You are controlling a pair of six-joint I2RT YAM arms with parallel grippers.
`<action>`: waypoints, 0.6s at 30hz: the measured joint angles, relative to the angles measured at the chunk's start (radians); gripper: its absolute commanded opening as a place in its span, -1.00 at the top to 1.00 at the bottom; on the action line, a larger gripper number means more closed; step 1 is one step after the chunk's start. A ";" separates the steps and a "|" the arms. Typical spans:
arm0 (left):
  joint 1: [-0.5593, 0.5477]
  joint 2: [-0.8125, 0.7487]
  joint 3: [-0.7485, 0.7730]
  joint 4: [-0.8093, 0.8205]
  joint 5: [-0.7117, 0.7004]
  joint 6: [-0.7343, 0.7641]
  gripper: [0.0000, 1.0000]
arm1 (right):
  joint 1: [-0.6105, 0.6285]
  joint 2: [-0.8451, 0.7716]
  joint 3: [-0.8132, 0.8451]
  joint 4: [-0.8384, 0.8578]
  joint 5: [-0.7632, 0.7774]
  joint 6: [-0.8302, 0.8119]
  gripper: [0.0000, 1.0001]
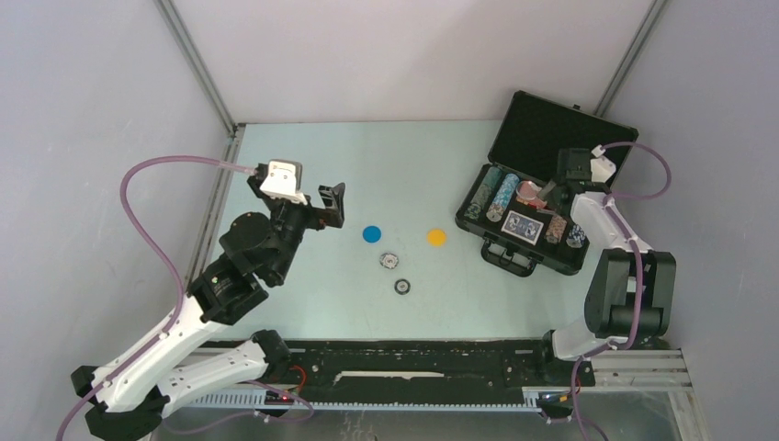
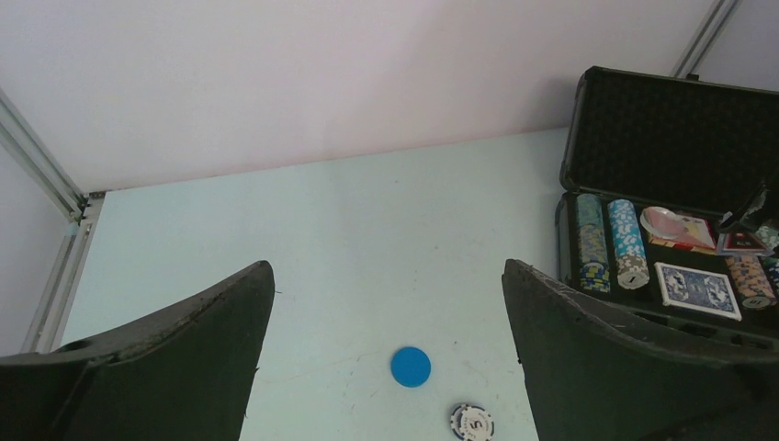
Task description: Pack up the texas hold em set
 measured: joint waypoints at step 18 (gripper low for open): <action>0.000 0.000 -0.002 0.016 0.000 0.000 -1.00 | -0.003 0.156 0.088 0.070 0.000 -0.076 -0.29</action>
